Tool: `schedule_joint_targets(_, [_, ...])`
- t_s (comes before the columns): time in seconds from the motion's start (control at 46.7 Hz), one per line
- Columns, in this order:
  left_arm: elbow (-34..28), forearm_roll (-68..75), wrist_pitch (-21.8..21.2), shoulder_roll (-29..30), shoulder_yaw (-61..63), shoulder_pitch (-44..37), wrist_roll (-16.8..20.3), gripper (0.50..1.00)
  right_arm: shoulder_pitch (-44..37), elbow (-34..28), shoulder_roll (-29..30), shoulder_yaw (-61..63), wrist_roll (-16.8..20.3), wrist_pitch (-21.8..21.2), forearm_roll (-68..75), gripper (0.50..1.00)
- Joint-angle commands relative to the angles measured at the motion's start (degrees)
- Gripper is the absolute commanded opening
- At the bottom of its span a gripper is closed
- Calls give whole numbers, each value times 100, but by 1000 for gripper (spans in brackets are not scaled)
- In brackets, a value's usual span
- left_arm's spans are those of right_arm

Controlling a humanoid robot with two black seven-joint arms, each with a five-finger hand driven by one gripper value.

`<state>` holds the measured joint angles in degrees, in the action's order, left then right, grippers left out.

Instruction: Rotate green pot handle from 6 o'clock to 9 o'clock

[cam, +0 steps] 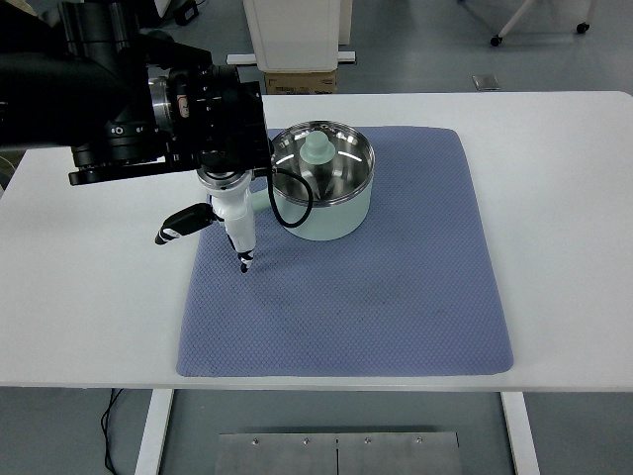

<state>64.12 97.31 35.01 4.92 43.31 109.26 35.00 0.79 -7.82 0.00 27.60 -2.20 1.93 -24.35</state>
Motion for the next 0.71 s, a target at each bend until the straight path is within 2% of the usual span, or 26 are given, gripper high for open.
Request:
schedule_joint_targets(0.0, [-31, -10, -1, 0, 11, -1, 0, 1000, 0, 0, 0, 0, 0, 0, 0, 1000])
schedule_joint_targets(0.535, [-673, -28, -1, -149, 328, -115, 0, 1000, 0, 0, 0, 0, 0, 0, 0, 1000])
schedule_joint_targets(0.685, [-761, -28, -1, -176, 371, -203, -265, 1000, 0, 0, 0, 0, 0, 0, 0, 1000])
